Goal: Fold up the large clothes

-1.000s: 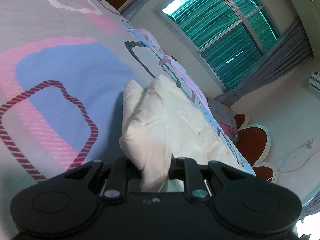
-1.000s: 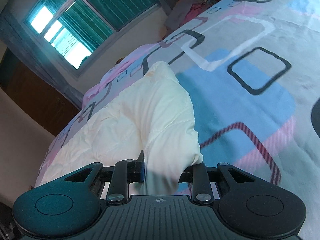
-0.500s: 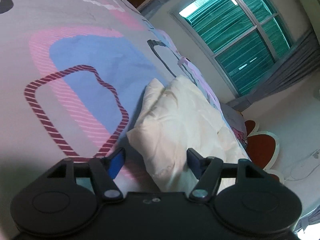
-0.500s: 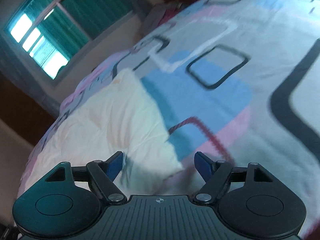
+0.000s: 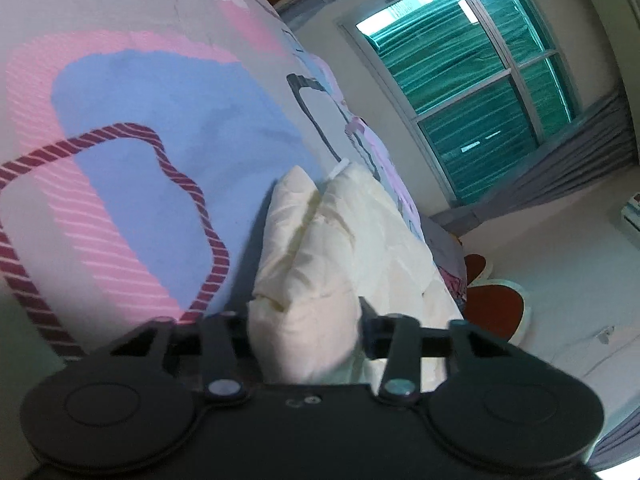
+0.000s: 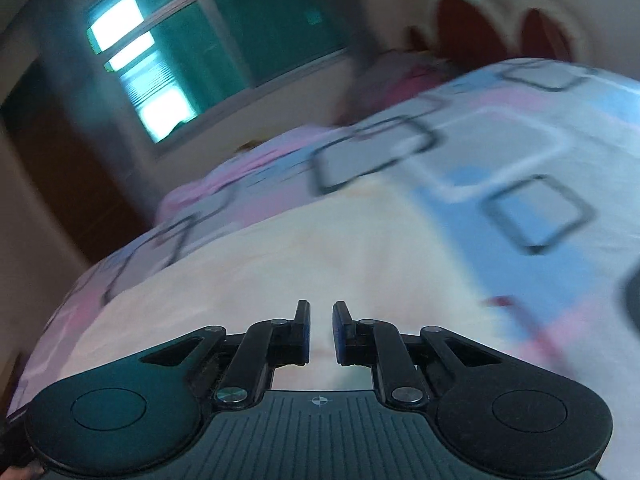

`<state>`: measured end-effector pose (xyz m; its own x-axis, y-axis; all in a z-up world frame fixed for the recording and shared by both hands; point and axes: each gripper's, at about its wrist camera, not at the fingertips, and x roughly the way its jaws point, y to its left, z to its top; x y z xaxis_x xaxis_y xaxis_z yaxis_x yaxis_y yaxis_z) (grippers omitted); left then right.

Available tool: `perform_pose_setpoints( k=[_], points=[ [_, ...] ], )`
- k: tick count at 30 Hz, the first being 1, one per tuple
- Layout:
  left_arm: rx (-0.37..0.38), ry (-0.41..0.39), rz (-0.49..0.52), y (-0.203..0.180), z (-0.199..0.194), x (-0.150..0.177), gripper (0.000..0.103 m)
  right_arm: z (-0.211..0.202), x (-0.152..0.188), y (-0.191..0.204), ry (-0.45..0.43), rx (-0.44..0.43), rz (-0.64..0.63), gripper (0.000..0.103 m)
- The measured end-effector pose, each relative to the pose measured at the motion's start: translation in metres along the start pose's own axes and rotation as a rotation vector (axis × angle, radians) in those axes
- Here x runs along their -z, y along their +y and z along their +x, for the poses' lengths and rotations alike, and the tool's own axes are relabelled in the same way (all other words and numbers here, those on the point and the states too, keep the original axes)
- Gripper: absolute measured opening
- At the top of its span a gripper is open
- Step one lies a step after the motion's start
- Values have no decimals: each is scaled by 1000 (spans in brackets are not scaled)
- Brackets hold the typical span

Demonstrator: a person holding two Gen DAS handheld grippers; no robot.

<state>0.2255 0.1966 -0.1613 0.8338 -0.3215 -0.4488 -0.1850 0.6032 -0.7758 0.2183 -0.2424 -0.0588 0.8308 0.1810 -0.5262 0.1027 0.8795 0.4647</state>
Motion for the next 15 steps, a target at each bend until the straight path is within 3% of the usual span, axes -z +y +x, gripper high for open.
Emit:
perform_pose_setpoints(
  k=[2, 5, 10, 13, 15],
  points=[
    [11, 1, 9, -1, -1, 0, 28, 18, 5, 29, 30, -39, -56, 13],
    [27, -16, 48, -12, -10, 0, 22, 43, 15, 61, 53, -62, -112, 13],
    [46, -19, 83, -27, -18, -2, 21, 77, 26, 83, 81, -79, -122, 13],
    [39, -15, 109, -29, -18, -3, 21, 108, 40, 83, 168, -13, -145, 11],
    [39, -15, 135, -34, -17, -3, 21, 118, 49, 80, 171, 4, -168, 9]
  ],
)
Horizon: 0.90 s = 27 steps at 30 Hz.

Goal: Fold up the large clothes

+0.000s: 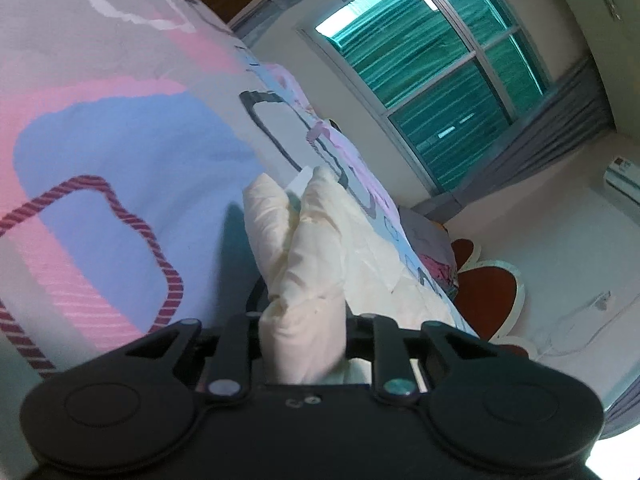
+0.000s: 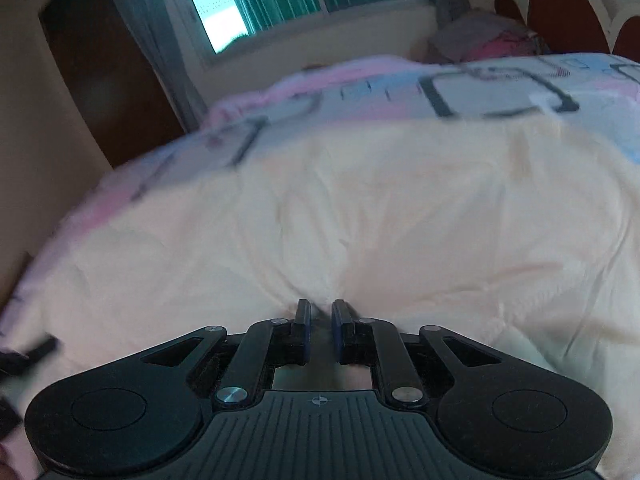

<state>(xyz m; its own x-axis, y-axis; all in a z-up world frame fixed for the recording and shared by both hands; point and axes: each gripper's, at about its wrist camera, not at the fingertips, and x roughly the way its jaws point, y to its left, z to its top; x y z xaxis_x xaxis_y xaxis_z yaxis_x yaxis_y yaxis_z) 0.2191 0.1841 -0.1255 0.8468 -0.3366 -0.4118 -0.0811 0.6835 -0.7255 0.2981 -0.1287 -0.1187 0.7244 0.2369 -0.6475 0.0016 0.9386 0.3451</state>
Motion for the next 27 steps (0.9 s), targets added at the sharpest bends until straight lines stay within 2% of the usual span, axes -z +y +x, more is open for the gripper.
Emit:
perform_pose_setpoints(
  k=[9, 14, 16, 18, 19, 23, 25, 27],
  points=[
    [5, 0, 103, -20, -2, -5, 21, 3, -4, 2, 33, 33, -30, 9],
    [-12, 9, 117, -21, 0, -4, 21, -6, -6, 7, 38, 36, -30, 9],
    [-19, 12, 116, -21, 0, -4, 21, -19, -9, 9, 11, 45, -18, 9],
    [-22, 15, 116, -21, -1, -4, 21, -40, -12, 13, -40, 15, -16, 9],
    [-23, 16, 116, -21, -1, -4, 21, -46, -11, 14, -37, 14, -24, 9],
    [-26, 15, 120, -22, -2, -5, 21, -56, 7, 12, 48, 17, -15, 9],
    [-27, 17, 120, -23, -2, -5, 21, -44, 20, 8, 94, 36, -13, 9],
    [-28, 19, 145, -28, -3, -5, 21, -35, 25, 8, 105, 44, -13, 9]
  ],
)
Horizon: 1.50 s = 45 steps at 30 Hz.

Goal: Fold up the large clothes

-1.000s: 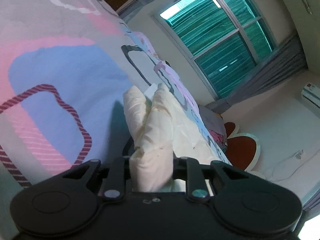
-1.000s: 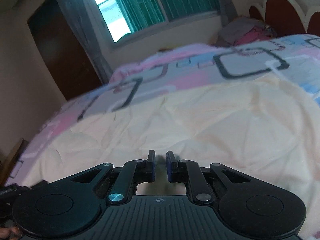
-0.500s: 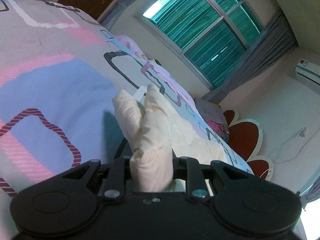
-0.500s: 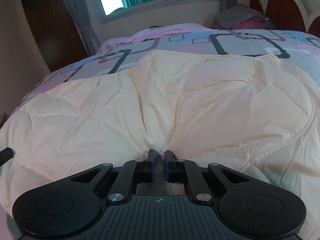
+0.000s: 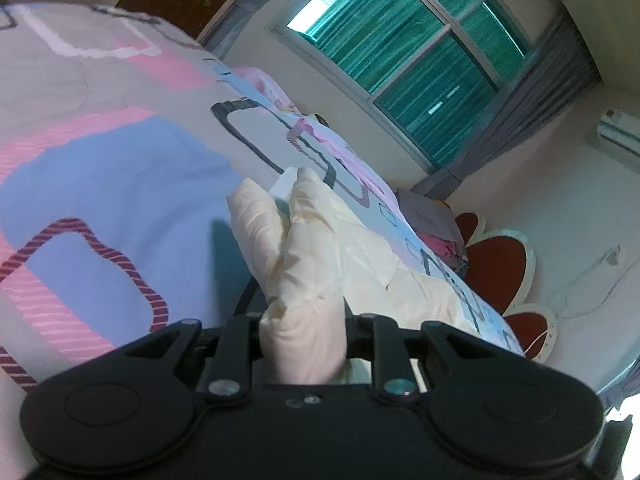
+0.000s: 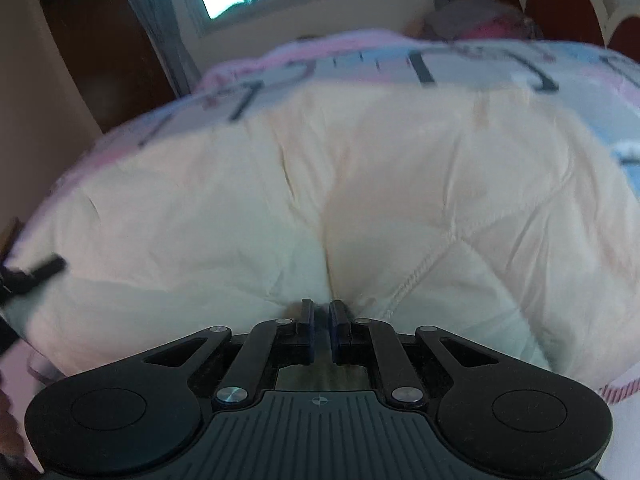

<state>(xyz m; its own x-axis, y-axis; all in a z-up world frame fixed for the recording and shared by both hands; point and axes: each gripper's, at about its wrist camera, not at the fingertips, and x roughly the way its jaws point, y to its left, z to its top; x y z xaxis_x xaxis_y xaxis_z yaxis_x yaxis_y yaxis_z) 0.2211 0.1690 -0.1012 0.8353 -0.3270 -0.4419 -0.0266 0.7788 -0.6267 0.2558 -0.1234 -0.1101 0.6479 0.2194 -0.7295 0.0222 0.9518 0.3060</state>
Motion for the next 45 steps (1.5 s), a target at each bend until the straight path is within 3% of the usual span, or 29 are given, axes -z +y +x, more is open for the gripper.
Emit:
perform_pose_setpoints(
  k=[7, 13, 17, 20, 25, 27, 29, 32, 34, 38, 42, 45],
  points=[
    [3, -12, 55, -17, -2, -5, 21, 9, -3, -4, 12, -4, 1, 8],
    [-25, -16, 92, -25, -3, -6, 21, -30, -8, -6, -17, -48, 22, 9],
    [-43, -23, 126, -38, -8, -5, 21, -17, 4, -7, 85, -82, 10, 9],
    [-39, -35, 194, -60, -15, -2, 21, 0, 14, -9, 88, -85, -28, 8],
    [-47, -85, 361, -120, -27, 3, 21, -1, -4, -35, 129, -195, 12, 9],
    [-70, -100, 404, -146, -28, 5, 21, -33, -26, -60, -12, -211, 40, 9],
    [-82, -96, 453, -172, -26, 10, 21, -56, -49, -89, -101, -166, 36, 9],
    [-79, -93, 538, -209, -20, 21, 21, -63, -69, -146, -137, -75, 47, 9],
    [-63, -79, 587, -233, -12, 31, 21, -43, -72, -174, -62, -86, 88, 9],
    [0, -12, 644, -277, 18, 58, 21, -16, -67, -195, -34, -157, 117, 9],
    [61, 93, 662, -310, 59, 90, 21, -34, -71, -214, -65, -193, 166, 9],
    [91, 173, 677, -324, 87, 118, 21, -49, -74, -236, -72, -160, 191, 9]
  ],
)
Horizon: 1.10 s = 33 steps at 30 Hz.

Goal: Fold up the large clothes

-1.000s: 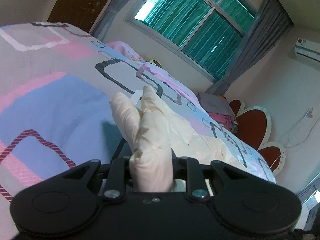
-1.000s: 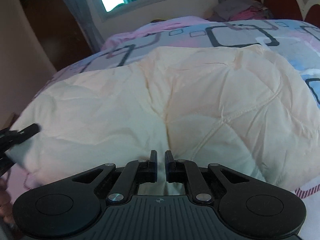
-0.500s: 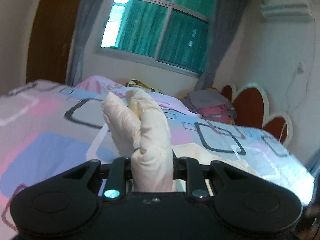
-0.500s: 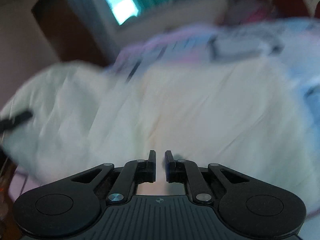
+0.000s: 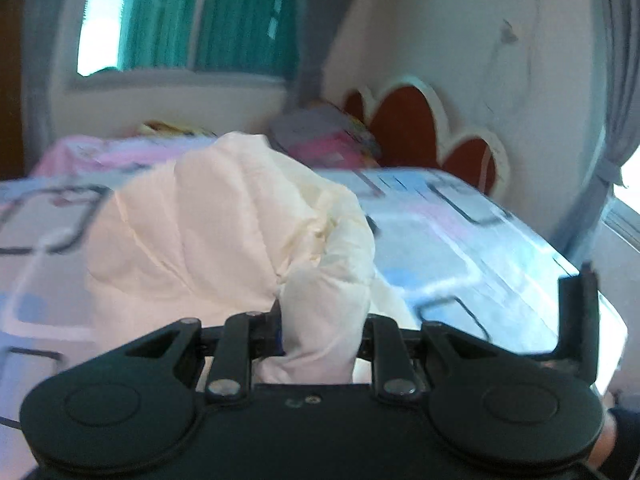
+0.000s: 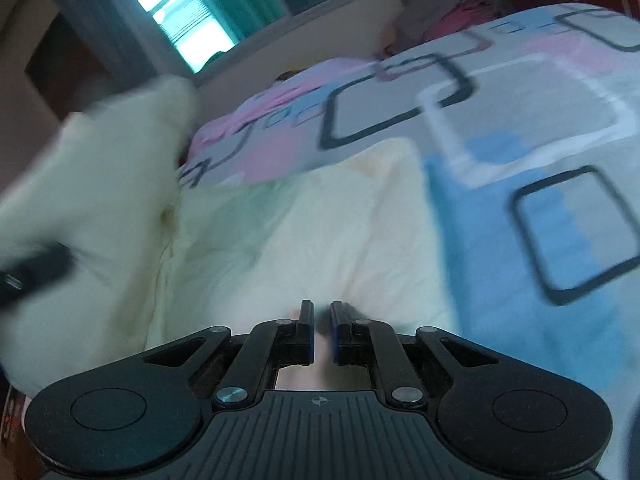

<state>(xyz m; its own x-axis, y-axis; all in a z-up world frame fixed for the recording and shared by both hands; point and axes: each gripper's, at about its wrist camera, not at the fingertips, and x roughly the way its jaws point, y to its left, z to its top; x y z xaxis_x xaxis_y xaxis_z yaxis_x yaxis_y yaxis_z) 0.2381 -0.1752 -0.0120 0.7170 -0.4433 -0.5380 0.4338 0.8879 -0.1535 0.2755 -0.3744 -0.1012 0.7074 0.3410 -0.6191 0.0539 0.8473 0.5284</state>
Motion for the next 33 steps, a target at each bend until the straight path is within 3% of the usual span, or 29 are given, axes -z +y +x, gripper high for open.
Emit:
perform_pose_setpoints(
  k=[3, 7, 13, 17, 20, 29, 33],
  points=[
    [29, 68, 35, -21, 31, 13, 21, -8, 0, -16, 14, 26, 8, 9],
    [66, 164, 9, -26, 67, 33, 26, -17, 6, -37, 19, 61, 70, 9],
    [87, 209, -36, -29, 76, 36, 35, -29, 8, -52, 46, 51, 124, 9],
    [152, 221, -56, -34, 70, 33, 61, -20, 10, -50, 78, 38, 118, 9],
    [158, 224, -53, -37, 66, 34, 65, -12, 9, -45, 93, 49, 102, 9],
    [311, 201, -178, -25, 36, 33, 67, -5, 5, -48, 104, 63, 98, 9],
    [380, 125, -264, -3, 3, 20, 70, -4, 5, -48, 104, 65, 100, 9]
  ],
)
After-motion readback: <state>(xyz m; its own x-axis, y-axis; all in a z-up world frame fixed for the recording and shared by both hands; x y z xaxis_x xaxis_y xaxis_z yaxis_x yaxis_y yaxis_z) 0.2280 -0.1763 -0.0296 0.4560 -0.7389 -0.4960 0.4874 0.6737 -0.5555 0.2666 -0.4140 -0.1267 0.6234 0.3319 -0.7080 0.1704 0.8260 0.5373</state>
